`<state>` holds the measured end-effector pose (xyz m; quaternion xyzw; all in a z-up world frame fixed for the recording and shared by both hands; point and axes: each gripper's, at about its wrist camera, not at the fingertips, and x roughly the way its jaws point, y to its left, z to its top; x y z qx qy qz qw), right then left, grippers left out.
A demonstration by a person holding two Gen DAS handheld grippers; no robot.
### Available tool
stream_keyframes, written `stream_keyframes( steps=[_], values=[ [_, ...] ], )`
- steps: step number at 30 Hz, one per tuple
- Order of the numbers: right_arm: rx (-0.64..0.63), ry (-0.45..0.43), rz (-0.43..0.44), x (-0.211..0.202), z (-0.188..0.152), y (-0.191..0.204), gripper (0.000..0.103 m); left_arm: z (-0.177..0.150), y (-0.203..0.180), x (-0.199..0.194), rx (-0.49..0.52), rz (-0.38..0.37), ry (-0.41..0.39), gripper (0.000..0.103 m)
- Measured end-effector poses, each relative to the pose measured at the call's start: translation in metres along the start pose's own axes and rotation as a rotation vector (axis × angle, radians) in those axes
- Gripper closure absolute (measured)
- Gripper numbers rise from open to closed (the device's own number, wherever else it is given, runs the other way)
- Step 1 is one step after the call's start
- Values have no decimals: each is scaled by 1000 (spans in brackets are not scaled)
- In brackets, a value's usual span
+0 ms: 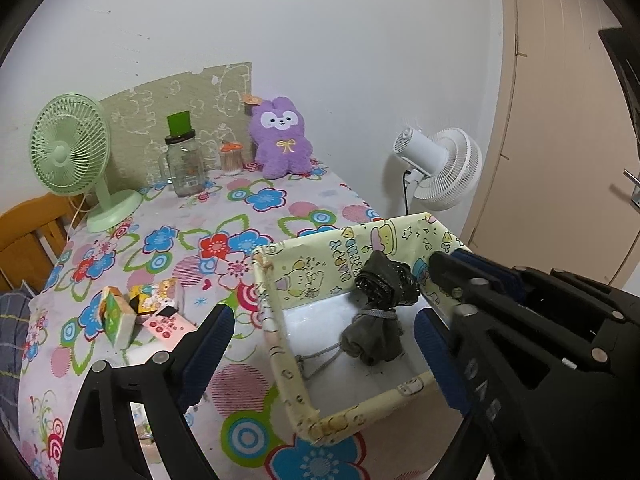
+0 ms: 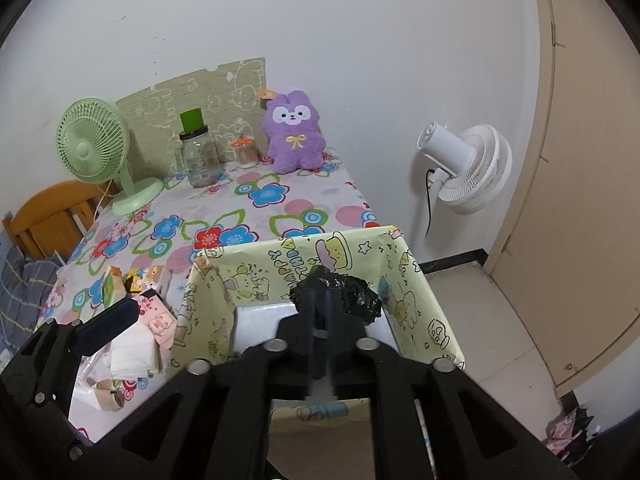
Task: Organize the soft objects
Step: 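Lower both socks into the patterned box and open both tools, then withdraw both tools from the box back over the table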
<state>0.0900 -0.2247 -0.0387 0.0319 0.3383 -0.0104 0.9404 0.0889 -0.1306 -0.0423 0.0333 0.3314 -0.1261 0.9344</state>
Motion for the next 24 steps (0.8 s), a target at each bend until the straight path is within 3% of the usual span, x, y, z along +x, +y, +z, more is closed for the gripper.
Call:
stream_keyframes(
  steps=[1,3,4,10,20,24],
  values=[
    [3,-4,6,-2,-1,2,64,-1,2,-2,-2,11,-1,11],
    [15,-36,9,-8,-3,5,29,-2,6,-7,-4,4,-14,10],
    [30,-58,31,-13,-5,6,25,-2,9,-9,-9,0,-16,10],
    [25,-73,51,-24,-7,21,24,-6,21,-22,-18,16,-30,10],
    [5,-120,56,-44,-9,50,5,-11,43,-46,-24,43,-70,4],
    [-4,-144,52,-52,-10,61,3,-12,52,-56,-23,57,-84,2]
  ],
)
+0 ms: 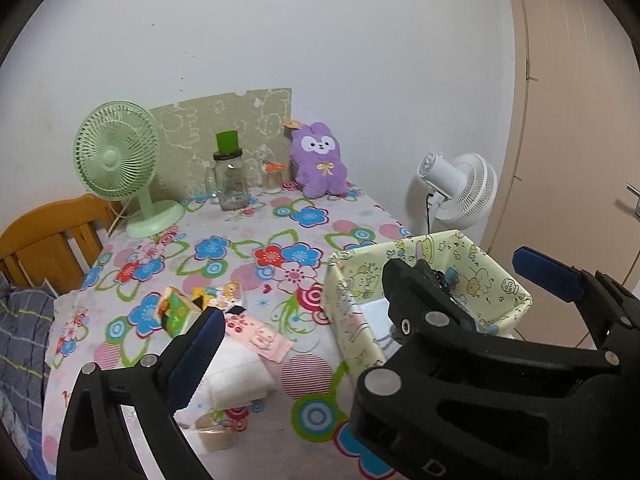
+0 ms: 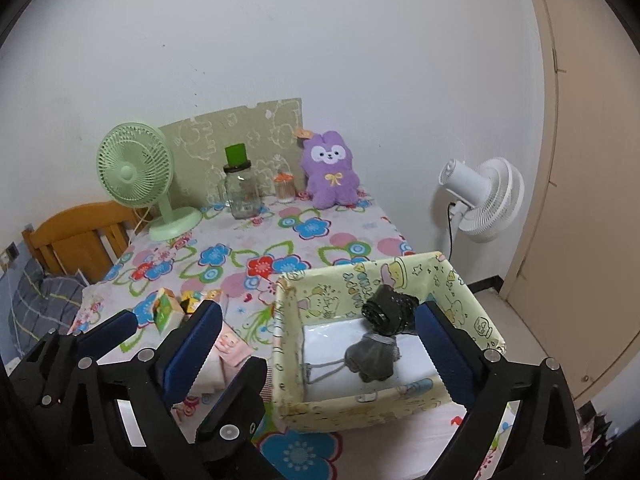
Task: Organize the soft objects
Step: 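Withdraw both tools from the box back over the table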
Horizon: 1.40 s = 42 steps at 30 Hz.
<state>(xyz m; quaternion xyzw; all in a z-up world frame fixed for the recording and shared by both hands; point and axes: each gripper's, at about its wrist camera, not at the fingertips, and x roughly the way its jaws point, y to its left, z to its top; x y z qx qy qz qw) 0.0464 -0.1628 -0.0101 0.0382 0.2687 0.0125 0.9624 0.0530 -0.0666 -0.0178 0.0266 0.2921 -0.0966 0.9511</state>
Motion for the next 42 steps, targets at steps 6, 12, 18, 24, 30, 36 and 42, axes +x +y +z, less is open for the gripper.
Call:
stream_keyframes(
  steps=[6,12,18,24,30,36,42],
  values=[
    [-21,-30,0,-11,2,16,1,-2,12,-13,-8,16,-26,0],
    [-43,-46,13,-16,3,31,0,-4,25,-22,-16,28,-46,0],
    [-55,-55,29,-20,-1,44,0,-9,37,-29,-24,53,-67,0],
    [-96,-73,61,-20,-6,56,0,-17,48,-31,-32,85,-74,0],
    [-104,-64,63,-14,-13,67,0,-26,59,-29,-36,101,-52,0],
    [-105,-35,89,-4,-24,78,0,-37,70,-22,-56,112,-24,1],
    [-119,5,96,9,-35,89,0,-50,81,-13,-76,107,7,1]
  ],
)
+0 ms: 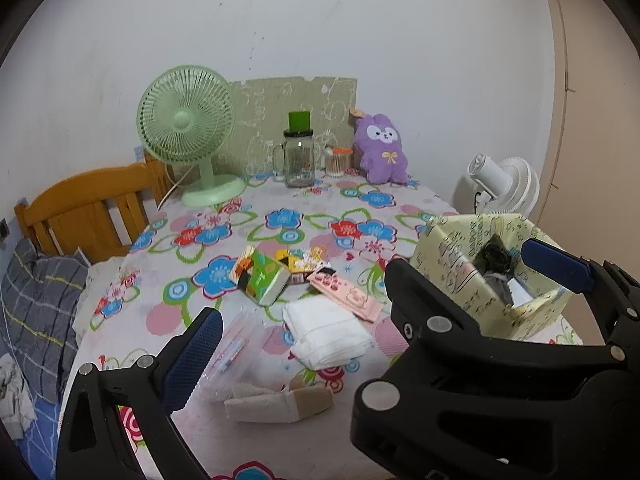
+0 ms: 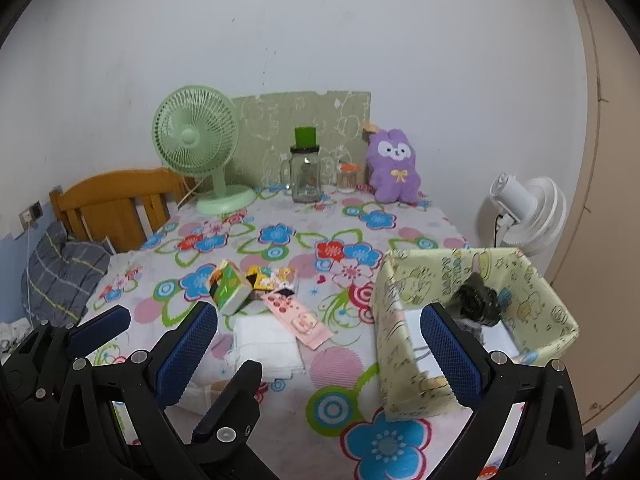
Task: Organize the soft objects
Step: 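Withdraw both tools from the box back over the table, then move the right tool toward the rolled white cloth on the table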
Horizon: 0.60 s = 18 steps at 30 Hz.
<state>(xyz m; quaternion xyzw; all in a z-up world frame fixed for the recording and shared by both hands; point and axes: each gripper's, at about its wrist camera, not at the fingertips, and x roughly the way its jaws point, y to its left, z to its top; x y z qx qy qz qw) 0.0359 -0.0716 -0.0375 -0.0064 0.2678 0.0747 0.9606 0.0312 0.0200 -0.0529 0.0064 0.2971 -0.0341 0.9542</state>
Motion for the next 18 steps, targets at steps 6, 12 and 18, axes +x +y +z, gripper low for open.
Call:
stream_keyframes(
  steps=[6,12,18],
  values=[
    [-6,33,17,14,-12,10,0,-13,11,10,-13,5,27,1],
    [-26,74,37,29,-25,21,0,-28,22,20,-38,17,68,1],
    [-46,100,56,41,-37,29,0,-43,30,29,-67,28,106,1]
  ],
)
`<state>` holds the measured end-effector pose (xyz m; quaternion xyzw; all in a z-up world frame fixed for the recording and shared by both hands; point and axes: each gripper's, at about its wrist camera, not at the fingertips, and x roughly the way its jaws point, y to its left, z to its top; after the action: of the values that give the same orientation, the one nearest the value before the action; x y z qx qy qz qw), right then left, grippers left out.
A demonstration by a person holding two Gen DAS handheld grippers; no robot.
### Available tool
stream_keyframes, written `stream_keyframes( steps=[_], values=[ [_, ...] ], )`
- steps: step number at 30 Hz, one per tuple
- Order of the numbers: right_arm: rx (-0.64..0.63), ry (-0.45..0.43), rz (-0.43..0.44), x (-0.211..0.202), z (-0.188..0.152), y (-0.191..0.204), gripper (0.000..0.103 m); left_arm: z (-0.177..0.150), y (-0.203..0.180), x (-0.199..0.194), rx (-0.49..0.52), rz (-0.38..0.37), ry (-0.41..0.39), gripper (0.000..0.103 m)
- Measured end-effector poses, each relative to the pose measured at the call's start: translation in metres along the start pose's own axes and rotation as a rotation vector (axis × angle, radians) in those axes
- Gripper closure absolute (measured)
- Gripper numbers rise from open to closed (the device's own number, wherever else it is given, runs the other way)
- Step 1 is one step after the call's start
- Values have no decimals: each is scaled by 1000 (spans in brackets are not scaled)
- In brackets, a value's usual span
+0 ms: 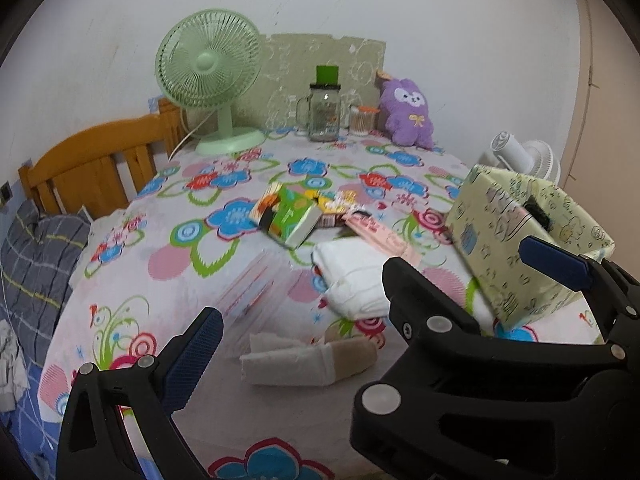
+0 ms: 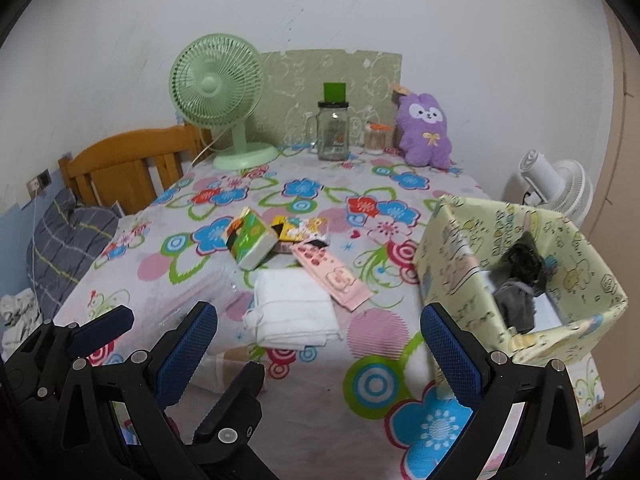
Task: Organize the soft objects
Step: 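Move the right tool toward the rolled white cloth on the table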
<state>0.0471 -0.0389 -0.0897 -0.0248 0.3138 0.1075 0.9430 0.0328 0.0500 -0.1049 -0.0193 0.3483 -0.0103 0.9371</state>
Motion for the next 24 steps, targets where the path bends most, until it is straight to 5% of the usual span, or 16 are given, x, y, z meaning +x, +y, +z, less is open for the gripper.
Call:
stream_keyframes(
  steps=[15,24],
  values=[
    [-41,84,53,28,-24,21,1,-27,24,17,-43,40,76,2],
    [-40,170,90,47,-34,32,16,-36,34,29,-65,43,114,5]
  ],
)
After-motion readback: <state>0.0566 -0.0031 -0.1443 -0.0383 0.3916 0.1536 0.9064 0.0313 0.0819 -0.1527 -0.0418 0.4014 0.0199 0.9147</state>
